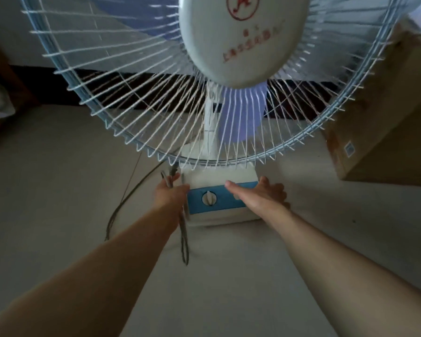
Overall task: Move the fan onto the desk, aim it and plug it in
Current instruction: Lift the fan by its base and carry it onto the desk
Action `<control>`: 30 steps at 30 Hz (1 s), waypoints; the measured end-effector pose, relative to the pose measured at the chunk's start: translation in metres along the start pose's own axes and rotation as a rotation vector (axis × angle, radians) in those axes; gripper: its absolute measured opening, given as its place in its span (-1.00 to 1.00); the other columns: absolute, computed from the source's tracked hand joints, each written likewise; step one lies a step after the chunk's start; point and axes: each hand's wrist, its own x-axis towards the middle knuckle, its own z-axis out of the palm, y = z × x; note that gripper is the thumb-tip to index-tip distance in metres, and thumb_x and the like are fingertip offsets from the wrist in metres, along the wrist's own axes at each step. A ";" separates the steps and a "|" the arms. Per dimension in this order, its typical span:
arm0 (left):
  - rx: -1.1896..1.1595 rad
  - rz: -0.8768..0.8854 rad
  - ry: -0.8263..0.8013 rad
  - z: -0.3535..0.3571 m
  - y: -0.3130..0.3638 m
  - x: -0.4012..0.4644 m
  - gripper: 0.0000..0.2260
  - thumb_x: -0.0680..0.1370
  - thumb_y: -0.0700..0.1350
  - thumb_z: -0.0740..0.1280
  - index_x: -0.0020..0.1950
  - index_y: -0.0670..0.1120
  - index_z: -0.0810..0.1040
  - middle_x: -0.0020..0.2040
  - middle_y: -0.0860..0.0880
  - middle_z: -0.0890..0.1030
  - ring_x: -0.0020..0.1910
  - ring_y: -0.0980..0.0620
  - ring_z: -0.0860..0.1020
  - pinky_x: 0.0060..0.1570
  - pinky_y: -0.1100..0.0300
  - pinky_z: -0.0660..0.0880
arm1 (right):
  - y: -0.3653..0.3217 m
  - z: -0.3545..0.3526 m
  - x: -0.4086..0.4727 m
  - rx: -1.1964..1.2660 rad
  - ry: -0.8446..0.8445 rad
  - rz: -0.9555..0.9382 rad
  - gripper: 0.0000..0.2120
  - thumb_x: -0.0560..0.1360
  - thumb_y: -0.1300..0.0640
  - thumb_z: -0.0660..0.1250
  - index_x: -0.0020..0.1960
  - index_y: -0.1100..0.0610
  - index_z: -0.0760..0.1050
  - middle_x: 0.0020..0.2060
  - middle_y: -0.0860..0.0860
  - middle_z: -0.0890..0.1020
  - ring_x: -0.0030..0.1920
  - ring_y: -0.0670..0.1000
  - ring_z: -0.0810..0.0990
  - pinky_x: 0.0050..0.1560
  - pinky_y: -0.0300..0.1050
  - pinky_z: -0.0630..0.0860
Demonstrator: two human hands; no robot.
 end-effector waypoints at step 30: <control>0.346 -0.039 0.015 0.018 -0.006 -0.002 -0.43 0.39 0.18 0.41 0.17 -0.23 0.46 0.06 -0.18 0.57 -0.13 -0.12 0.54 -0.29 0.13 0.47 | 0.005 0.015 0.018 0.203 0.119 -0.100 -0.01 0.17 -0.48 0.33 0.24 0.31 0.39 0.18 0.19 0.54 0.18 0.21 0.54 0.13 0.02 0.53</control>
